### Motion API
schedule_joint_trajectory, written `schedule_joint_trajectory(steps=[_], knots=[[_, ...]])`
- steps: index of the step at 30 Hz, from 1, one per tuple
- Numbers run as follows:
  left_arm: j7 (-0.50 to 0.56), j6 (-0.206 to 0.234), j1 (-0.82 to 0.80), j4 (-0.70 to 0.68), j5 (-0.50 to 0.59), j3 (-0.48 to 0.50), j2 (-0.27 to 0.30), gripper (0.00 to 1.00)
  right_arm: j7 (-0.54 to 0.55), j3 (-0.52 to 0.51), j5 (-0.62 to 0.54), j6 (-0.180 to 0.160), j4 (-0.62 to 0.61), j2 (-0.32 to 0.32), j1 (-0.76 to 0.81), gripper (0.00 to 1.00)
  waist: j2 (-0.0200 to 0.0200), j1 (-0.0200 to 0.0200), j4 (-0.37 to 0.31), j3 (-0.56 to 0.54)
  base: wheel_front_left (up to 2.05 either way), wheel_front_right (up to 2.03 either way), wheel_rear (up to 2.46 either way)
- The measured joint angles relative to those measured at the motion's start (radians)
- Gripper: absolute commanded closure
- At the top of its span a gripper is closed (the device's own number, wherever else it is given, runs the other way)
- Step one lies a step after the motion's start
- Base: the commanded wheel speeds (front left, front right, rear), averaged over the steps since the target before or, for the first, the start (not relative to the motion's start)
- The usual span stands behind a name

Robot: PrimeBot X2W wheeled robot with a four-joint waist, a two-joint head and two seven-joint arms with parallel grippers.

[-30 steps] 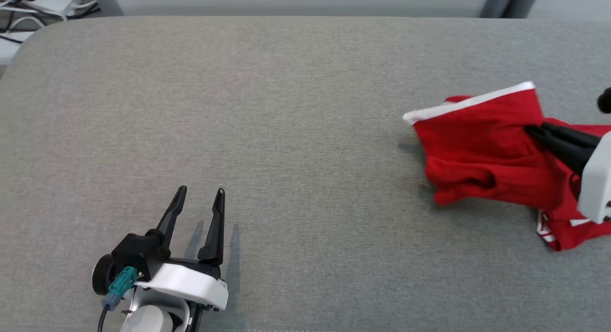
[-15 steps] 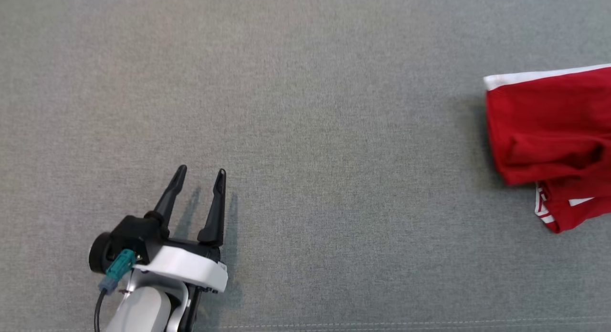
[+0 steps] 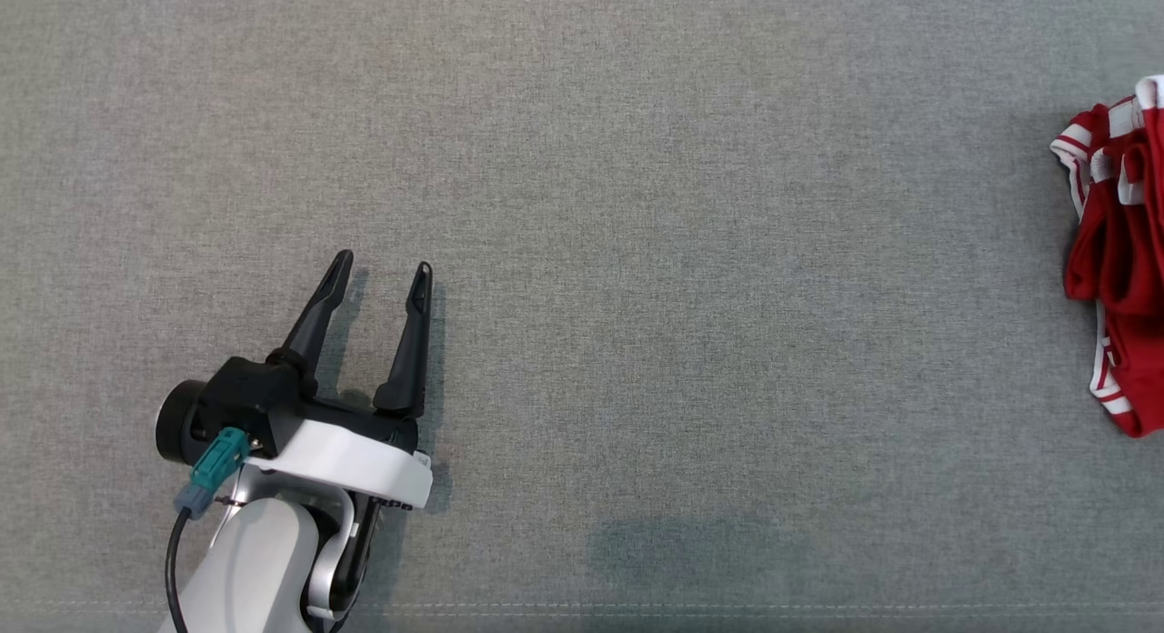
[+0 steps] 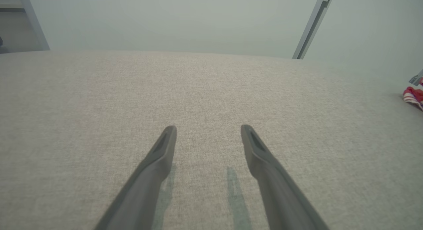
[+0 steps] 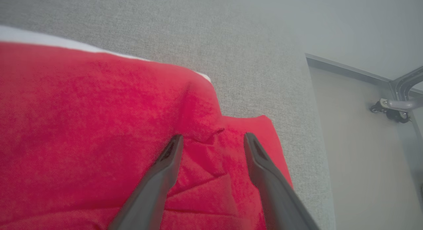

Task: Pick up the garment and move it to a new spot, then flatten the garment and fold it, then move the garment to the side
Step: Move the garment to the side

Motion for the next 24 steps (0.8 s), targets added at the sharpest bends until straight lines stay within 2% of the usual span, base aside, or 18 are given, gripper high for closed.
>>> schedule_joint_trajectory(steps=[4,9,17,20,24], knots=[[0.000,0.000,-0.001,0.001,0.000,0.000,0.002,0.00,-0.087,-0.029,0.026,0.000,0.040,0.045,0.002,0.00,0.0000,0.0000,-0.005,-0.007,0.00,0.00,0.00],[0.000,0.000,-0.001,0.006,-0.001,-0.002,0.006,0.00,-0.217,-0.064,0.056,0.000,0.033,0.091,0.051,0.00,0.0000,-0.0001,-0.023,-0.033,0.00,0.00,0.00],[0.004,0.002,0.008,0.009,-0.004,-0.006,0.021,0.00,-0.379,-0.137,0.058,0.000,-0.063,0.174,0.227,0.00,0.0000,0.0000,-0.050,-0.096,0.00,0.00,0.00],[0.009,0.009,0.029,0.008,-0.008,-0.005,0.025,0.00,-0.389,-0.207,0.024,0.000,-0.119,0.226,0.301,0.00,0.0000,0.0000,-0.058,-0.126,0.00,0.00,0.00],[0.009,0.020,0.054,-0.005,-0.010,0.006,0.032,0.00,-0.397,-0.354,-0.066,0.000,-0.230,0.296,0.375,0.00,0.0000,0.0000,-0.061,-0.161,0.00,0.00,0.00]])
